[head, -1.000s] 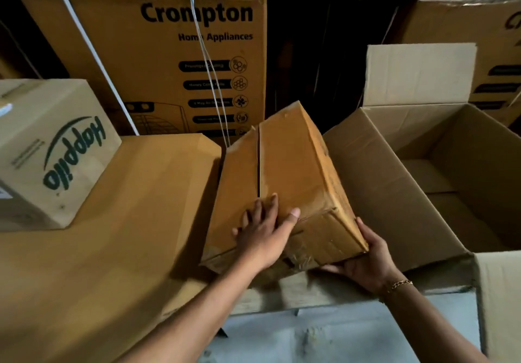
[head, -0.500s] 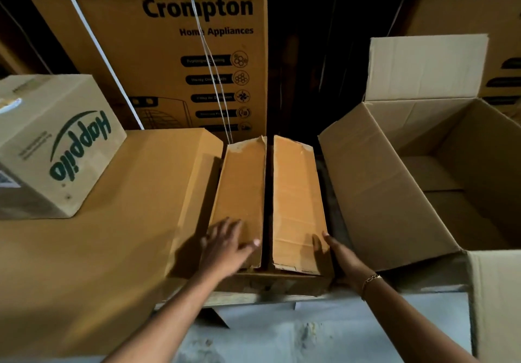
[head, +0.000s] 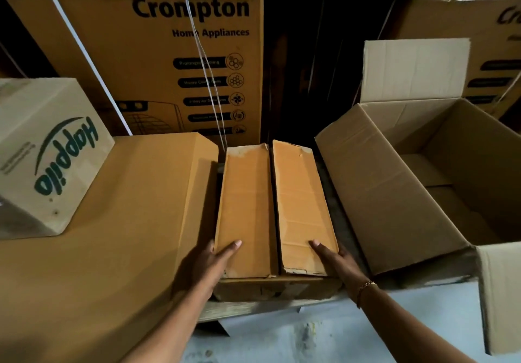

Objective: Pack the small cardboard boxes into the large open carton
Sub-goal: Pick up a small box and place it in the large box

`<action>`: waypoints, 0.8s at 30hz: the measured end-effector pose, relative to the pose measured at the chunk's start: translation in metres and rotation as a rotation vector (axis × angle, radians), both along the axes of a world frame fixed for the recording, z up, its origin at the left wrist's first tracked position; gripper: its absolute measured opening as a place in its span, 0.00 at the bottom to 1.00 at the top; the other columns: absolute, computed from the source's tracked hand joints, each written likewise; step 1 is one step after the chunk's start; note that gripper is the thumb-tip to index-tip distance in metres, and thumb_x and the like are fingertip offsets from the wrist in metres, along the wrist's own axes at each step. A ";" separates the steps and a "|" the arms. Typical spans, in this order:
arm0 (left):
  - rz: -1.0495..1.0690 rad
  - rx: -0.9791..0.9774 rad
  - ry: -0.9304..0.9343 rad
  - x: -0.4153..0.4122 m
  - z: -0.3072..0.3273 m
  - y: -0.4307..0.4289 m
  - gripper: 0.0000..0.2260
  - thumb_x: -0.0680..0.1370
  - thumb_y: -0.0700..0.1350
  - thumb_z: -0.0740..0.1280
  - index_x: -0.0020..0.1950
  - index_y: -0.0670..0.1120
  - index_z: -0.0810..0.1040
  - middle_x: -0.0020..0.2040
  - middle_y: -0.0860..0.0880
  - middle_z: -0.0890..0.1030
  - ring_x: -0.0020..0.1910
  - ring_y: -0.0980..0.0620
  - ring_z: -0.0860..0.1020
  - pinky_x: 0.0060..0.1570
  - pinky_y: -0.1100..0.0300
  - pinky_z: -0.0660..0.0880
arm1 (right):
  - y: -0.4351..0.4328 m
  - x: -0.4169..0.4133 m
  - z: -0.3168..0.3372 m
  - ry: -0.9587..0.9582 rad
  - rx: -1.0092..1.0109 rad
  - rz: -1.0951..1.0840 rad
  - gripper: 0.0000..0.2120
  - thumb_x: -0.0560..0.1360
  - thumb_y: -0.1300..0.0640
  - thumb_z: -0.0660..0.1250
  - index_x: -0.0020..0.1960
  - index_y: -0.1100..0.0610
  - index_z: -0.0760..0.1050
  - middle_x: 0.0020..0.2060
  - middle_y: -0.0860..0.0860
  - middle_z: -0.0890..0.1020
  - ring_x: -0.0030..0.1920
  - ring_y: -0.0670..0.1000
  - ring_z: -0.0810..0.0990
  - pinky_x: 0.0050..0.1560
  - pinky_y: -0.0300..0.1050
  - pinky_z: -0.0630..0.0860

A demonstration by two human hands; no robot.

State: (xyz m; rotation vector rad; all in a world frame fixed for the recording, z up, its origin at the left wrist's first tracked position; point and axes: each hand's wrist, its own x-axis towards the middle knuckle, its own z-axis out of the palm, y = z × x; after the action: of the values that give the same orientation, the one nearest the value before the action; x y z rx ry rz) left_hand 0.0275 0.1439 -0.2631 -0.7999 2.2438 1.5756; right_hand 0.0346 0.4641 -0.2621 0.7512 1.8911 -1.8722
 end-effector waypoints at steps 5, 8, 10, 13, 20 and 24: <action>-0.067 -0.160 0.215 -0.014 0.032 -0.007 0.32 0.58 0.81 0.66 0.46 0.57 0.78 0.39 0.57 0.84 0.36 0.52 0.83 0.40 0.51 0.83 | -0.002 -0.007 0.029 0.110 0.018 -0.036 0.38 0.61 0.40 0.79 0.66 0.51 0.70 0.57 0.56 0.82 0.56 0.59 0.83 0.60 0.61 0.79; -0.080 -0.154 0.360 -0.034 0.059 -0.005 0.28 0.58 0.79 0.66 0.43 0.59 0.79 0.41 0.55 0.85 0.39 0.49 0.84 0.43 0.48 0.82 | 0.001 -0.016 0.057 0.208 -0.005 -0.094 0.39 0.62 0.44 0.80 0.69 0.52 0.71 0.57 0.56 0.83 0.55 0.58 0.84 0.58 0.60 0.80; -0.092 -0.111 0.464 -0.049 0.083 -0.001 0.25 0.58 0.78 0.68 0.44 0.62 0.79 0.44 0.54 0.85 0.43 0.47 0.84 0.47 0.45 0.82 | 0.005 -0.023 0.082 0.299 -0.007 -0.127 0.40 0.62 0.44 0.82 0.70 0.52 0.71 0.57 0.54 0.84 0.54 0.55 0.84 0.58 0.58 0.81; -0.112 -0.109 0.625 -0.068 0.127 0.011 0.19 0.60 0.78 0.68 0.45 0.73 0.77 0.44 0.59 0.84 0.45 0.50 0.83 0.47 0.48 0.82 | 0.019 -0.030 0.129 0.439 -0.015 -0.165 0.46 0.57 0.40 0.84 0.71 0.49 0.70 0.58 0.52 0.84 0.53 0.53 0.85 0.55 0.55 0.83; -0.072 -0.159 0.954 -0.069 0.225 0.092 0.18 0.64 0.79 0.66 0.45 0.70 0.78 0.42 0.60 0.84 0.42 0.54 0.82 0.42 0.50 0.81 | 0.097 -0.028 0.226 0.731 0.112 -0.222 0.45 0.60 0.38 0.81 0.72 0.43 0.67 0.57 0.45 0.82 0.49 0.43 0.85 0.42 0.40 0.82; -0.076 -0.085 1.049 -0.061 0.248 0.170 0.20 0.65 0.77 0.67 0.49 0.67 0.79 0.44 0.60 0.84 0.44 0.57 0.82 0.45 0.49 0.81 | 0.171 -0.007 0.257 0.825 0.178 -0.264 0.43 0.62 0.38 0.81 0.73 0.45 0.69 0.57 0.46 0.83 0.51 0.44 0.85 0.43 0.38 0.82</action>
State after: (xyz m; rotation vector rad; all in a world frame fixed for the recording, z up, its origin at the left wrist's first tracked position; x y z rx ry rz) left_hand -0.0333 0.3137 -0.0155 0.2129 2.9393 2.1753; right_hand 0.0273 0.6346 -0.0050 0.2831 2.5640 -2.4511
